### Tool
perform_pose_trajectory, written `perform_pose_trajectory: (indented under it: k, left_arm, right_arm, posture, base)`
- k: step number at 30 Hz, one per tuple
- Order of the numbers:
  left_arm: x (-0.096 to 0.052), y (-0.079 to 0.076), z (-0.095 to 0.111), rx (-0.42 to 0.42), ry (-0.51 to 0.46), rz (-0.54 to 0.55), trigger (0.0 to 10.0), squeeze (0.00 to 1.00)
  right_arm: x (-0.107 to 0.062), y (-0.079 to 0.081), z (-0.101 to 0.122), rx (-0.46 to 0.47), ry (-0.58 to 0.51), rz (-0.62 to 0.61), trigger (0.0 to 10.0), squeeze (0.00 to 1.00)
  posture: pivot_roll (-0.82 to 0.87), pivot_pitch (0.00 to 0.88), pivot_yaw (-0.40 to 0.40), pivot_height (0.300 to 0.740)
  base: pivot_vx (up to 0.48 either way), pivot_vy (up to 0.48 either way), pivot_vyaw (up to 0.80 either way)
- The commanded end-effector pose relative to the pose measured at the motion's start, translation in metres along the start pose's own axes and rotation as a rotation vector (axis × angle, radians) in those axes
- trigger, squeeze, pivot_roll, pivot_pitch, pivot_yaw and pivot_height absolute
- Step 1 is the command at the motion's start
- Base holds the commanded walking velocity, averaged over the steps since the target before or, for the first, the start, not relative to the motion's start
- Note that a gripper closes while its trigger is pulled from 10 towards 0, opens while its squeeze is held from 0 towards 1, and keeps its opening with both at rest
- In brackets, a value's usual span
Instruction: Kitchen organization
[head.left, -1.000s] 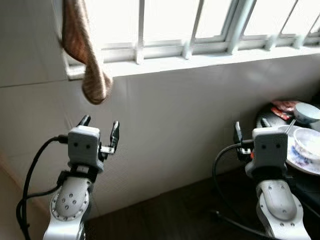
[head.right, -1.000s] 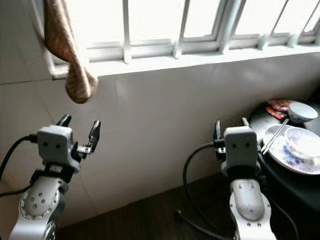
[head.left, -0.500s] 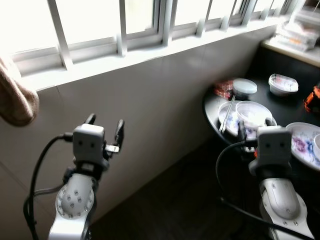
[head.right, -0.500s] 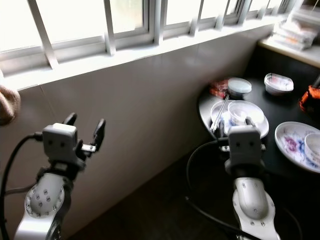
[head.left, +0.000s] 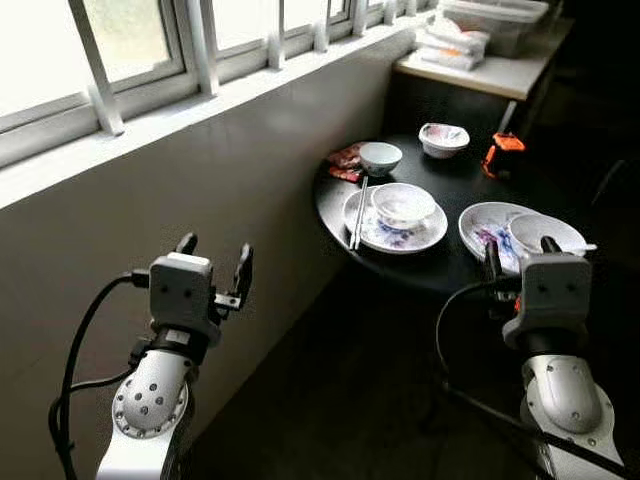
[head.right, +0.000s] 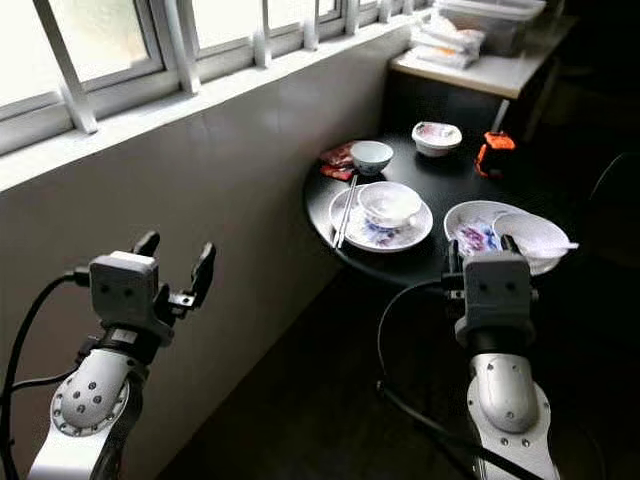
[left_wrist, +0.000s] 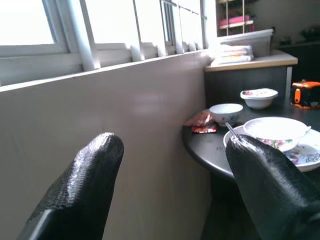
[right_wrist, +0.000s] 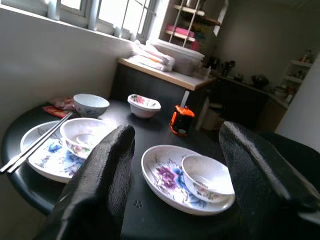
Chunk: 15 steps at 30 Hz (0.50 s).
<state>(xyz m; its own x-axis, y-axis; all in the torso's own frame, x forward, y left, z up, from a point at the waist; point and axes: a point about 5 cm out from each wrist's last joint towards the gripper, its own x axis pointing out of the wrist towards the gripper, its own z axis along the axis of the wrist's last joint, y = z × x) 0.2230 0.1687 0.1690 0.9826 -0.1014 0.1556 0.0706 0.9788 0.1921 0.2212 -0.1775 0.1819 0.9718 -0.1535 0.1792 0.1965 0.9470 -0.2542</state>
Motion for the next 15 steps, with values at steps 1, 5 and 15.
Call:
perform_pose_trajectory:
  k: [1, 5, 15]
  left_arm:
    - [0.0010, -0.0034, -0.0001, -0.006, 0.001, -0.015, 10.0, 0.00]
    - [0.0016, -0.0029, -0.0005, -0.003, 0.001, -0.016, 10.0, 0.00]
    - [0.0010, -0.0027, -0.0010, 0.002, 0.000, -0.013, 10.0, 0.00]
  right_arm:
    - [0.0007, -0.0041, 0.0012, -0.021, -0.006, -0.020, 10.0, 0.00]
    - [0.0006, -0.0022, -0.0006, -0.029, -0.001, -0.013, 10.0, 0.00]
    - [-0.0006, 0.0013, -0.0025, -0.042, 0.005, 0.001, 10.0, 0.00]
  posture:
    - [0.04, 0.000, -0.018, 0.740]
    - [0.05, 0.000, -0.020, 0.740]
    - [0.06, 0.000, -0.024, 0.740]
  base:
    - [0.000, 0.000, -0.80]
    - [0.000, 0.000, -0.20]
    - [0.000, 0.000, -0.40]
